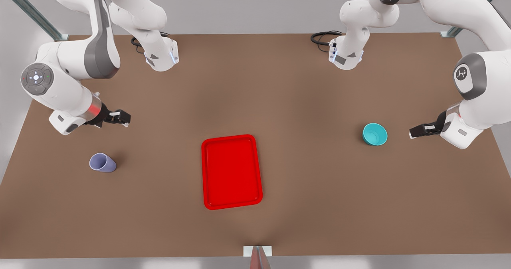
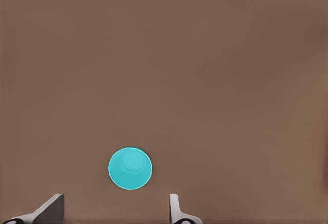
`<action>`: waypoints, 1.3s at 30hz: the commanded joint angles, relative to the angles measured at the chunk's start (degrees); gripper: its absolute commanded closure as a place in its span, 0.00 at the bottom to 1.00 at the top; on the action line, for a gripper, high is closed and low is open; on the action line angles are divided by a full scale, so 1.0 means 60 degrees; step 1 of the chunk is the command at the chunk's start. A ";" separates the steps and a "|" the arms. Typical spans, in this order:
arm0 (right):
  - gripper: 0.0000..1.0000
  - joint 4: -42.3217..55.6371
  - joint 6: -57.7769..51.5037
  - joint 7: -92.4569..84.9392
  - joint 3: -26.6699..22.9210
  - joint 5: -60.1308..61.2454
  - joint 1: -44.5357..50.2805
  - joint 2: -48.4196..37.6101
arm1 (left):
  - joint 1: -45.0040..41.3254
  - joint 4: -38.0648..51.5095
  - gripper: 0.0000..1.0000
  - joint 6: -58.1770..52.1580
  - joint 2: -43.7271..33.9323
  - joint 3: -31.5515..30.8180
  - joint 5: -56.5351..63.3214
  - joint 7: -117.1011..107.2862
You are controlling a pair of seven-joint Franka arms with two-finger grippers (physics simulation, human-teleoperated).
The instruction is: Place the bowl on the tray with the left arm and the cup on the tray with the right arm
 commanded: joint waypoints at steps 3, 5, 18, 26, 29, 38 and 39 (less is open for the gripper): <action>0.00 0.0059 -0.0088 -0.0016 -0.0014 -0.0073 0.0066 0.0000 | 0.0263 -0.0409 0.00 -0.0059 -0.0001 0.0001 -0.0010 0.0058; 0.00 0.0322 -0.0073 -0.0016 0.0015 -0.0088 0.0491 0.0425 | 0.0937 -0.2750 0.00 0.1271 0.0204 0.0001 -0.1107 0.2459; 0.00 0.1407 -0.0029 0.0189 0.0015 0.0000 0.1165 0.2387 | 0.1655 -0.6899 0.00 0.6489 0.1566 0.0044 -0.3248 0.6738; 0.00 0.1421 0.0059 0.1874 0.0001 -0.0117 0.1663 0.2842 | 0.1626 -0.6855 0.65 0.6577 0.1816 0.0030 -0.3277 0.6694; 0.00 0.1421 0.0073 0.1903 0.0001 -0.0029 0.1575 0.2930 | 0.1626 -0.6768 0.65 0.6577 0.1947 0.0030 -0.3263 0.6694; 0.00 -0.3867 0.3926 0.0982 0.0001 -0.0102 -0.0430 0.0879 | 0.1626 -0.6738 0.79 0.6724 0.2196 0.0030 -0.3277 0.6694; 0.00 -0.3823 0.3999 0.0248 0.0015 -0.0102 -0.1499 0.0908 | 0.1611 -0.6738 0.79 0.6724 0.2211 0.0030 -0.3277 0.6680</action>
